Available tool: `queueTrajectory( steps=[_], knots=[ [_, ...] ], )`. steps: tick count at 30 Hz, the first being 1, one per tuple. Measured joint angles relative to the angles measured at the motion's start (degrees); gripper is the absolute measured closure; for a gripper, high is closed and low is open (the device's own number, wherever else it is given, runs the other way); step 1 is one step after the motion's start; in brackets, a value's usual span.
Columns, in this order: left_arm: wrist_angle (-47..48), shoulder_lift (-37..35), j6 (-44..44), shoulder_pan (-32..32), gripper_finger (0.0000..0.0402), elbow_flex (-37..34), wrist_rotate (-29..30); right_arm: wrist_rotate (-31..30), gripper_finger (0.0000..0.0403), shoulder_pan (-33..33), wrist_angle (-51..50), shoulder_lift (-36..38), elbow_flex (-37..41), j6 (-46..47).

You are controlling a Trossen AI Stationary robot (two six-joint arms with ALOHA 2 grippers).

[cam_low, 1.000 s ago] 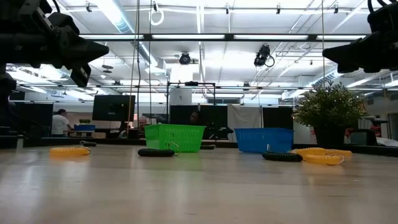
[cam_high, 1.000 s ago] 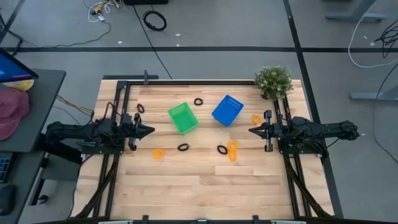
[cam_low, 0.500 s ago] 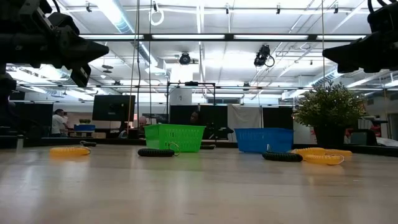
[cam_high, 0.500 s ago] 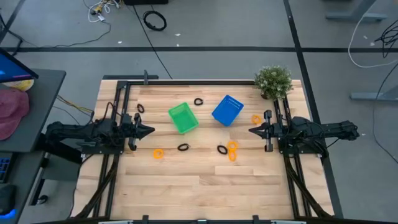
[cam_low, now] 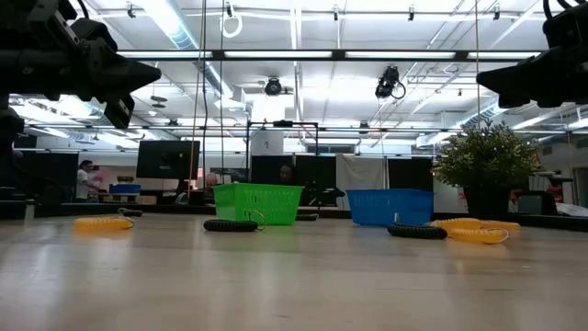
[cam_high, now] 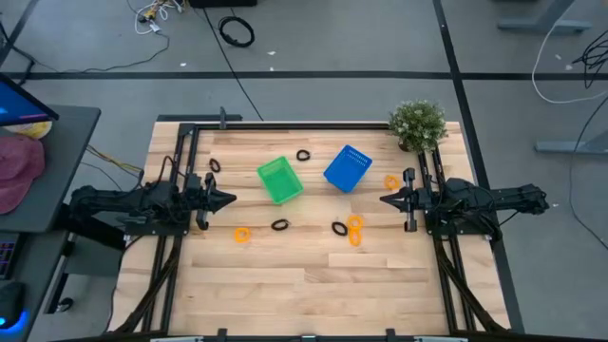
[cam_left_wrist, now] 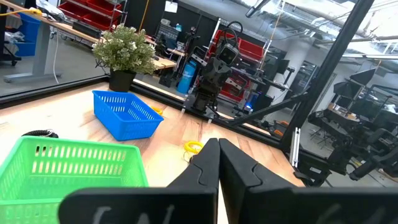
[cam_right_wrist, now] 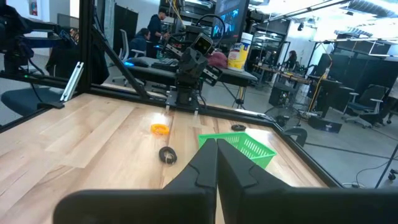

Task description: Sort spring keychains

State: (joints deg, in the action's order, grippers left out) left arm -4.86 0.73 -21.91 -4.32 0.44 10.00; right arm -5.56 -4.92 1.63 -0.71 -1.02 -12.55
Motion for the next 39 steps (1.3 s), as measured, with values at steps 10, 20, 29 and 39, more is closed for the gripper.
queueTrajectory(
  steps=[10,20,29,39],
  knots=[
    [0.0,0.0,0.0,0.0,0.0396,-0.01,0.0,0.0,0.0396,0.01,0.0,0.0,0.0,0.0],
    [0.73,0.02,0.48,0.02,0.0396,0.01,8.66,0.0,0.0396,0.02,0.0,-0.02,0.0,0.02],
    [1.34,2.49,1.83,0.02,0.0396,0.03,9.13,0.01,0.0396,0.02,0.02,0.0,0.0,-0.09],
    [1.55,6.77,1.36,0.02,0.0396,0.03,9.21,-0.26,0.0396,0.02,-0.07,-0.26,0.0,-33.53]
  ],
)
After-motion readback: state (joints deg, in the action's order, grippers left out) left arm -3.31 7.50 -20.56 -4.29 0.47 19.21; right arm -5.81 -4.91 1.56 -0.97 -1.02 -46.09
